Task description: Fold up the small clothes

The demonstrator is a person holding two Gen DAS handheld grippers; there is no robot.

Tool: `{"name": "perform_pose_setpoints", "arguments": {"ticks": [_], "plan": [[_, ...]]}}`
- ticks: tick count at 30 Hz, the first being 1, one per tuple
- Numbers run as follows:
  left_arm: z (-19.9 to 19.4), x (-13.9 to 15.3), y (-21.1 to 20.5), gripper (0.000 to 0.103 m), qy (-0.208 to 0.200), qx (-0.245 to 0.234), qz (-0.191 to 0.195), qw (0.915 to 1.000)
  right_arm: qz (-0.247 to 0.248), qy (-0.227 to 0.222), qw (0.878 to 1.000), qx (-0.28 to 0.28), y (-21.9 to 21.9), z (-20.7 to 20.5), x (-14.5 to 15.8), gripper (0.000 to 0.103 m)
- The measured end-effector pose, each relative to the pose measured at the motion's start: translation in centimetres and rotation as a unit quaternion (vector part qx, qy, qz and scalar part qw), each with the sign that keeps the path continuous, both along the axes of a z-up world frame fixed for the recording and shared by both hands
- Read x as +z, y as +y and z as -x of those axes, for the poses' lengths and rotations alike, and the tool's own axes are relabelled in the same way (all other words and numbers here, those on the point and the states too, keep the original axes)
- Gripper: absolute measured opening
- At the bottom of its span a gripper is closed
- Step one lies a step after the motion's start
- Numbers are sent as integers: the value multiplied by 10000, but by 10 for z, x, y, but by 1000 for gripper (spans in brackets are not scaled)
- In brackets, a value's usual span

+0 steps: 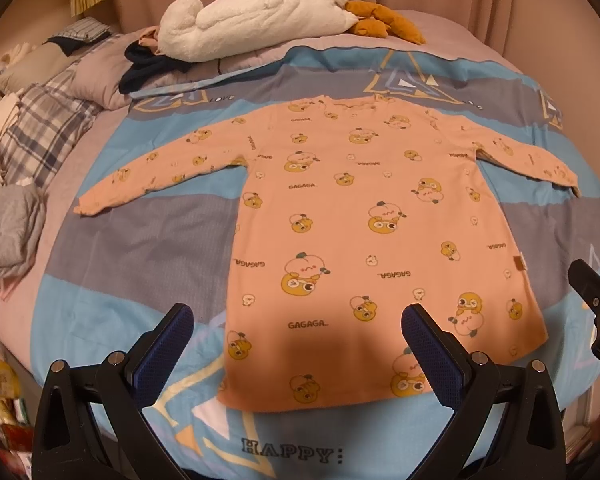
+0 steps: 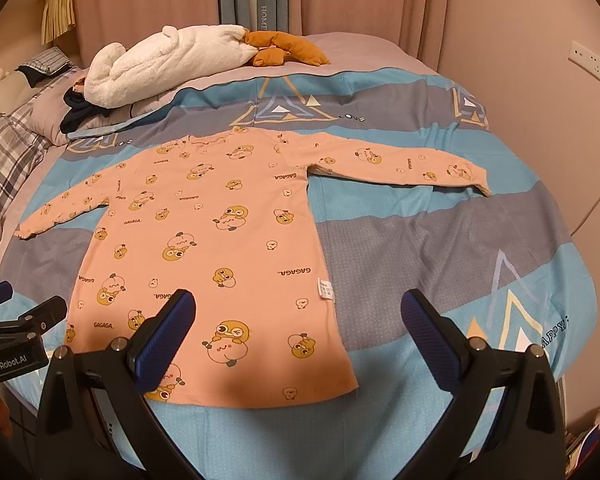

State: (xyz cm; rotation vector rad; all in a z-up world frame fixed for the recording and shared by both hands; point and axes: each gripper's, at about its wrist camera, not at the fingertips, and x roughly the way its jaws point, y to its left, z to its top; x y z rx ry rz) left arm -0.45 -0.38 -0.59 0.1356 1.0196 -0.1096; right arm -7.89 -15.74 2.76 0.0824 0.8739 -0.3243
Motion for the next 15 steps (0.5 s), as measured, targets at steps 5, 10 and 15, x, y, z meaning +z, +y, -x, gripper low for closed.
{"name": "perform_pose_setpoints", "arguments": {"ticks": [5,10,15], "plan": [[1,0,-2,103,-12,-20,2,10000,-10,3,10000,4,-1,1,0,103],[1,0,-2,103,-10,-18,6,10000,-14,3,10000,13,-1,1,0,103],[1,-2,0,103,15,-17,141,9999,-23,-2,10000,26,-1,1,0,103]]}}
